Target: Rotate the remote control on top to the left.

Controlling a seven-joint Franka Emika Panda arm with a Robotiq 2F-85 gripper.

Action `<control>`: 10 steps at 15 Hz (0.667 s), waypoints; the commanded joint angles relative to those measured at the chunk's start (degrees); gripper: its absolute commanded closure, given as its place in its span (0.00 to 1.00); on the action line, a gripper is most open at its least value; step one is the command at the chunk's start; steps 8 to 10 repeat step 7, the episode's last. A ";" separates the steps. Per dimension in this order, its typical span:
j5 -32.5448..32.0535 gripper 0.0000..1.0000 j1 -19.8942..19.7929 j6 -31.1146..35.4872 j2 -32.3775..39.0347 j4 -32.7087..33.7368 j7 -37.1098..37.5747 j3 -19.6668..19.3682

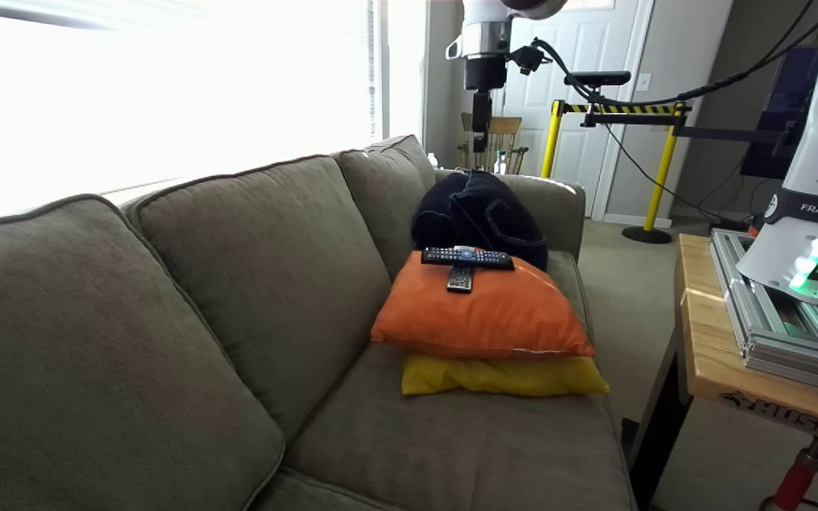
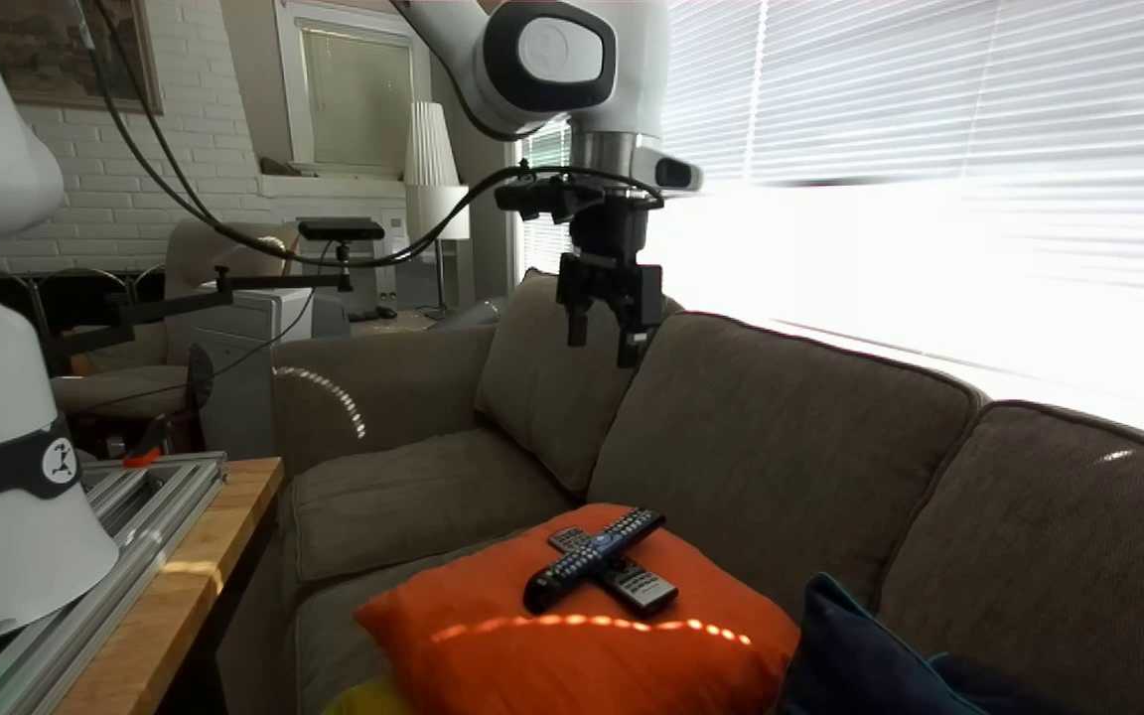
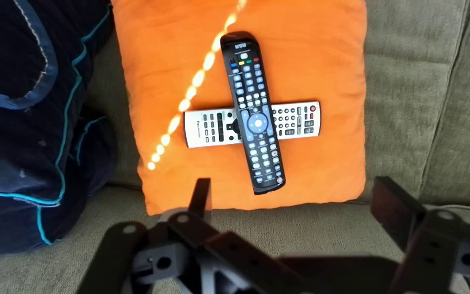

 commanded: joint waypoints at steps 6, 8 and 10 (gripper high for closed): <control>-0.85 0.00 0.70 -0.16 -1.73 -0.37 0.04 -1.11; -0.86 0.00 0.70 -0.16 -1.78 -0.38 0.04 -1.12; -0.86 0.00 0.70 -0.16 -1.78 -0.38 0.04 -1.12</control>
